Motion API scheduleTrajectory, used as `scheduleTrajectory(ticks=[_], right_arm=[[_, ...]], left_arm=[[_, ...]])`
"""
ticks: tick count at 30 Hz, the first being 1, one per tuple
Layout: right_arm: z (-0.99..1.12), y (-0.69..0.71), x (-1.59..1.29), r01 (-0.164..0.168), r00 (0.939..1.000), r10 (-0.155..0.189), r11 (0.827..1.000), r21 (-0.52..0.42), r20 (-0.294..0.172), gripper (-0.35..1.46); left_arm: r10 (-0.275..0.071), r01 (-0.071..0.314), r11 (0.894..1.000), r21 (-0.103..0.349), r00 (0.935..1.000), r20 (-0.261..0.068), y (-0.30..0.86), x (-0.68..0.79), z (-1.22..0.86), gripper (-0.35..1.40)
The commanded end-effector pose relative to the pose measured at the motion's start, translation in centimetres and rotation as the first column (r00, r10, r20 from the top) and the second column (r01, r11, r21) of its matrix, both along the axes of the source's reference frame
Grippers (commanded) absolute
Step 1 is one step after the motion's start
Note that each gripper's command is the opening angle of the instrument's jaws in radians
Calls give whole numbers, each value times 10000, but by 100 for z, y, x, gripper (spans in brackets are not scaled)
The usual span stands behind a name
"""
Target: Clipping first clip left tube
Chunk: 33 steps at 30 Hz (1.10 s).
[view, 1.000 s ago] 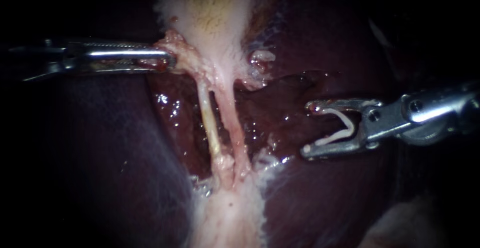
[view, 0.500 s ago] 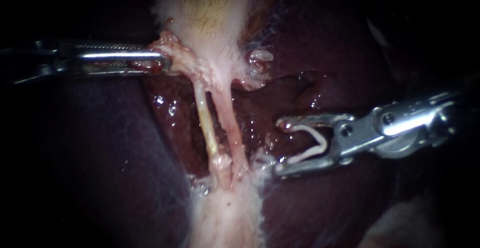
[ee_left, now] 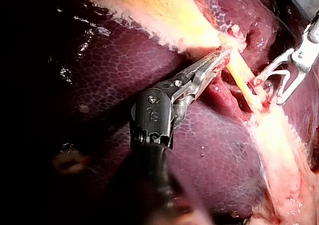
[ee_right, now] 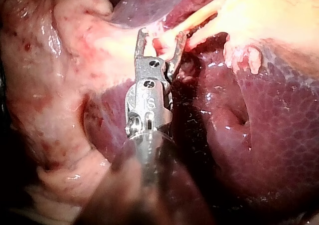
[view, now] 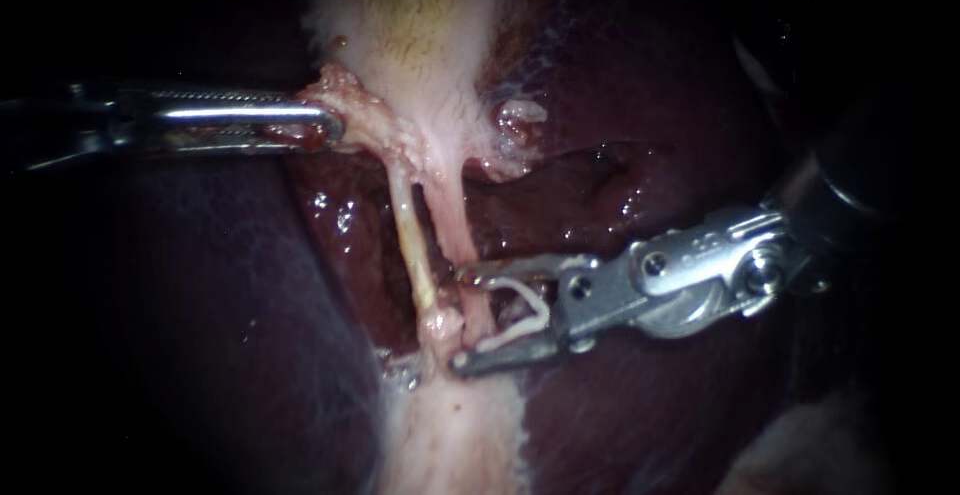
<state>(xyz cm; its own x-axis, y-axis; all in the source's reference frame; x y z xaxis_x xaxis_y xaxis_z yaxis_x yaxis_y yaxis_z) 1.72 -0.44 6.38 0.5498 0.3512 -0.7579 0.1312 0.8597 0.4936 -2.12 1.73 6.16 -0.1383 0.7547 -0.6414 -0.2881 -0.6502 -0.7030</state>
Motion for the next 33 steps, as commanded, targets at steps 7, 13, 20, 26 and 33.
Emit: scheduleTrajectory(ticks=[7, 13, 20, 26, 33], right_arm=[[23, 2, 5, -115, 9999, 115, 9999, 41, 62, 50], [40, 9, 2, -99, 9998, 98, 9999, 51, 168, 50], [54, 16, 13, -6, 10000, 5, 9999, 141, 93, 50], [63, 8, 33, 104, 9991, -80, 9982, 597, -405, 50], [67, -10, 48, 441, 9954, -351, 9939, 1010, -891, 50]], left_arm=[[0, 0, 10000, 1, 10000, 0, 0, 0, -1, -35], [-1, 1, 10000, 0, 10000, -1, 0, -1, -1, -35], [-6, 6, 10000, -4, 10000, -5, -1, -2, 0, -35], [-12, 12, 10000, -8, 10000, -10, -1, -4, 0, -35], [-17, 17, 10000, -8, 10000, -13, -1, -5, 0, -35]])
